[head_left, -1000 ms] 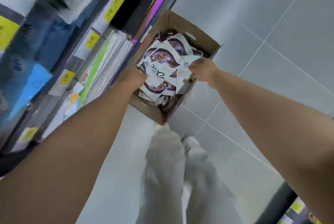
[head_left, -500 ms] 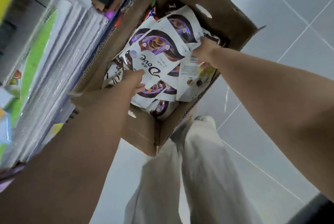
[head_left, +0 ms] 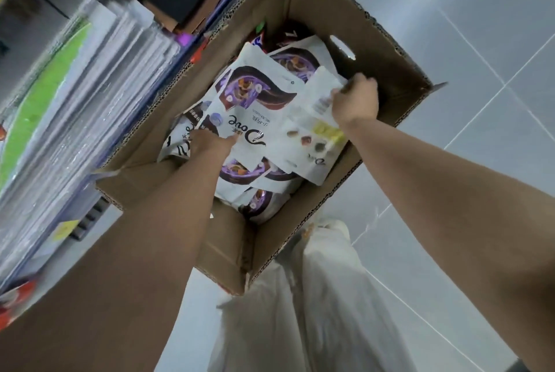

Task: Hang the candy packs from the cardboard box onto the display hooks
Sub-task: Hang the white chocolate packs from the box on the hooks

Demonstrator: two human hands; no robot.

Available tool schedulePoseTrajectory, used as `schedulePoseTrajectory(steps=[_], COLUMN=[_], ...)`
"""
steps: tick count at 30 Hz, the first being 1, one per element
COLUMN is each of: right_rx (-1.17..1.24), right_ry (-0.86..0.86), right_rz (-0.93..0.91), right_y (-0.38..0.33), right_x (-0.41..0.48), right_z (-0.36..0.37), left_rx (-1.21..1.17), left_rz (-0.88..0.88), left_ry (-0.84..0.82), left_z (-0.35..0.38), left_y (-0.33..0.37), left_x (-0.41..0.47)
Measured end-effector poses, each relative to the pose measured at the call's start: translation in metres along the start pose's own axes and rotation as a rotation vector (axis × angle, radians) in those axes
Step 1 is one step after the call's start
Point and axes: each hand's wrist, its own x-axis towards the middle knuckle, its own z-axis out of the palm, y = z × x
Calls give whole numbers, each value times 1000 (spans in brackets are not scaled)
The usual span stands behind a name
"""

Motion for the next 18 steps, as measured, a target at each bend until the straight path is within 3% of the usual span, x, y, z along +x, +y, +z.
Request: schedulePoseTrajectory(steps=[3, 5, 6, 7, 9, 10, 11, 12, 13, 15, 16, 17, 18], right_rx=[337, 330, 190, -63, -650, -761, -681, -463, -203, 146, 160, 71, -57], right_ry=[273, 268, 189, 19, -620, -956, -1193, -1277, -1179, -622, -363, -226, -219], right_rz=[-147, -233, -235, -222, -131, -132, -160, -167, -160, -88, -67, -40, 14], right_y=[-6, -4, -1, 3, 4, -2, -11, -21, -31, -41, -41, -39, -33], right_x=[-17, -32, -40, -46, -59, -64, -66, -64, -59, -32, -14, 2, 14], right_z=[-18, -18, -16, -14, -13, -17, -21, -24, -26, -19, -10, 0, 12], left_rx=[-71, -139, -157, -159, -158, -152, -148, -140, -110, -25, -4, -14, -59], left_rz=[-16, -40, -38, -48, -60, -59, -65, -65, -60, -3, 25, 46, 61], left_ry=[-83, -110, -101, -73, -59, -50, -17, 28, 78, 183, 232, 275, 307], left_z=[-5, -6, -3, -1, 4, 4, 3, 0, -2, -8, -10, -11, -14], left_y=[-3, -5, -7, -8, -10, -12, -14, -14, -15, -18, -20, -24, -28], left_x=[11, 13, 17, 17, 22, 21, 21, 18, 14, 2, -3, -9, -14])
